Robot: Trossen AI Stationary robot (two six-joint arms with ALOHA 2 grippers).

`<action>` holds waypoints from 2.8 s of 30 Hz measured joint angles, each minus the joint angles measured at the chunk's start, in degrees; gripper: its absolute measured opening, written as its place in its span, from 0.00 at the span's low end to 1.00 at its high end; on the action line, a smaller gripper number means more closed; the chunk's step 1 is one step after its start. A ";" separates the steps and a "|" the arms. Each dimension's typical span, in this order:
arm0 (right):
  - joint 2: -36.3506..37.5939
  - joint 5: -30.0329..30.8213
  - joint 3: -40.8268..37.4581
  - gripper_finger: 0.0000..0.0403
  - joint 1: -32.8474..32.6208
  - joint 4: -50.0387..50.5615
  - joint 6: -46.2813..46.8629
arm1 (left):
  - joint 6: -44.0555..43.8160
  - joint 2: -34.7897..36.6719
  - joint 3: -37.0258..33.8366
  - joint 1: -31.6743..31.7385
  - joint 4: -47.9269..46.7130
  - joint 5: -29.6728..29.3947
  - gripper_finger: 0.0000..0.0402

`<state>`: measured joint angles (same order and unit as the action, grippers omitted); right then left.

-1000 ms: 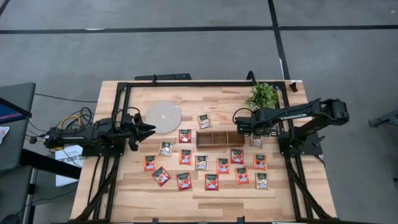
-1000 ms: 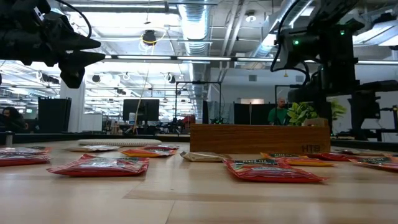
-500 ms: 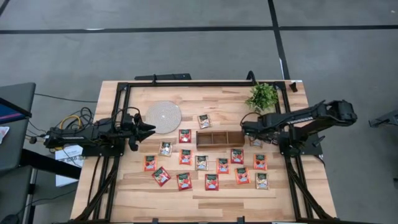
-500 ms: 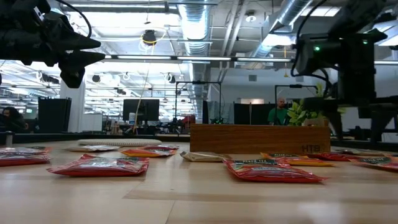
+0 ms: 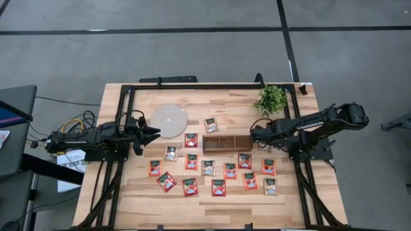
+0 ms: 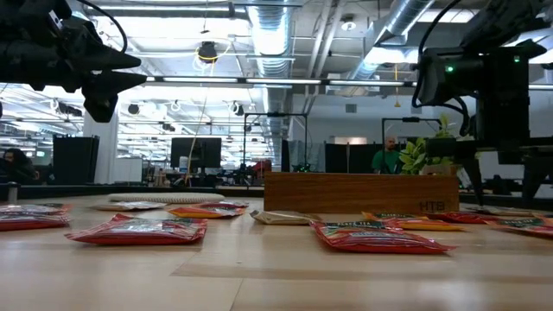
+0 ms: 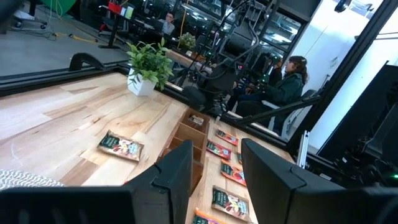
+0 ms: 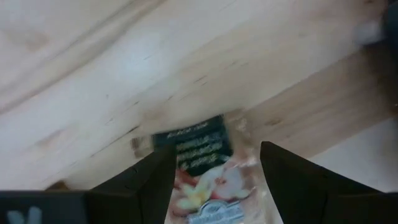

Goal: Pick & Place Tea
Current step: Put the yellow tea bag into the right section of the wooden organizer

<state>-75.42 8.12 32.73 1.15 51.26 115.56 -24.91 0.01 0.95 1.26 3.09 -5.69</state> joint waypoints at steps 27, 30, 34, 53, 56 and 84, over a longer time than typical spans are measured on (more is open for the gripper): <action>0.15 0.82 -4.57 0.32 -0.02 -1.63 -0.05 | -0.26 0.00 0.02 0.00 0.02 0.02 0.32; 0.13 0.98 -4.58 0.25 -0.02 -1.66 -0.57 | -0.26 0.00 0.02 0.00 0.02 0.00 0.32; 0.11 1.15 -4.61 0.16 -0.02 -1.64 -1.57 | -0.26 0.00 0.02 0.00 0.02 0.00 0.32; -0.13 3.90 2.19 0.00 -3.68 2.94 -5.04 | -0.26 0.00 0.03 0.00 0.04 0.02 0.32; -0.11 4.43 5.13 0.01 -5.15 6.16 -5.04 | -0.24 0.00 0.04 0.00 0.04 0.02 0.32; -12.58 39.74 22.75 0.00 -16.05 2.55 -17.91 | -0.24 0.00 0.04 0.00 0.28 0.02 0.32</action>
<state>-87.99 47.86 55.48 -14.90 53.82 97.65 -25.15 0.01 0.99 1.26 3.38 -5.67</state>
